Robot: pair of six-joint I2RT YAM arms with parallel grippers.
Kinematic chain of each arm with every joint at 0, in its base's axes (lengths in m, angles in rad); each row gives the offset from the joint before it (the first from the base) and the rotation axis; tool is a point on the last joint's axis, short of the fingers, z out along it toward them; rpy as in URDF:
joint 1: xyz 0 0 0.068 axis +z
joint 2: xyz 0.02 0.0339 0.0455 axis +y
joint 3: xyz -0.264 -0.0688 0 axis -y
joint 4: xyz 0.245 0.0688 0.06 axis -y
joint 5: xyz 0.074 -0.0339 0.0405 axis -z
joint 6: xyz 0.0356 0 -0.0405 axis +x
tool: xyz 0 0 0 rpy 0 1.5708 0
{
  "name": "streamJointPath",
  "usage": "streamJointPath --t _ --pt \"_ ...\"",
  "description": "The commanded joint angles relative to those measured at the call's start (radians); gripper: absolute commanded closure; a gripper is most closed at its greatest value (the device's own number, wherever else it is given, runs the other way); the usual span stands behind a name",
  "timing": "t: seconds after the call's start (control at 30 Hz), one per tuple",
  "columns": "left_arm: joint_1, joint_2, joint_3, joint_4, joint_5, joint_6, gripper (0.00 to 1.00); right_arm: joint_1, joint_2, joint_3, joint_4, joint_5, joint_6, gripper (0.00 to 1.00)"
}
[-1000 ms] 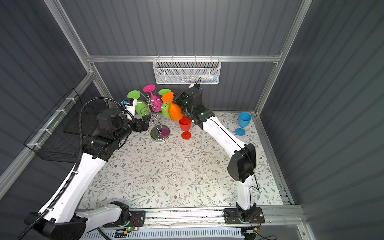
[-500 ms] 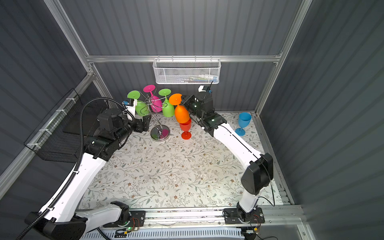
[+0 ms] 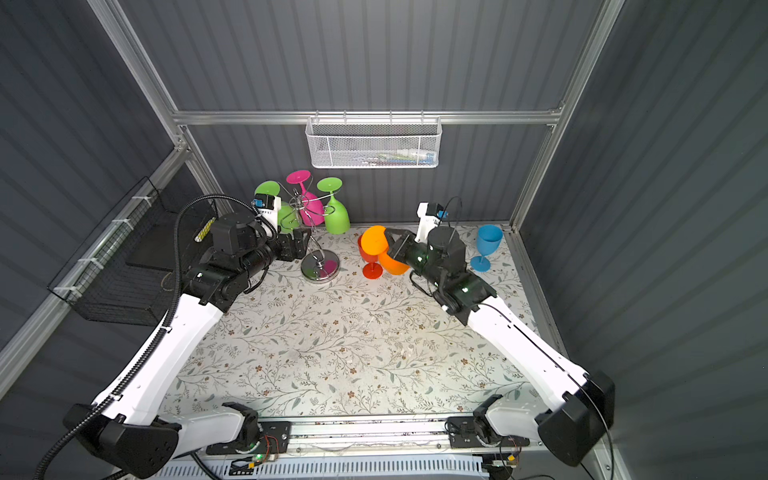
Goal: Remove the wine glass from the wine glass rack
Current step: 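Carry the orange glass toward the robot while the left gripper approaches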
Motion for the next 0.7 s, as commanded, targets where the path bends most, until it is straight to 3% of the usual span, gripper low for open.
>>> streamJointPath --t 0.0,0.23,0.37,0.67 --pt "0.005 -0.016 0.057 -0.034 0.009 -0.142 0.14 0.022 -0.075 -0.053 0.011 -0.057 -0.224 1.00" --pt "0.005 -0.093 0.064 -0.259 -0.030 -0.421 0.20 0.095 -0.229 -0.187 0.001 -0.018 -0.521 1.00" --pt "0.005 -0.157 0.008 -0.333 0.011 -0.569 0.22 0.139 -0.287 -0.265 0.027 0.020 -0.634 1.00" --pt "0.000 -0.248 -0.185 -0.405 0.098 -0.774 0.24 0.275 -0.344 -0.429 0.153 0.094 -0.859 1.00"
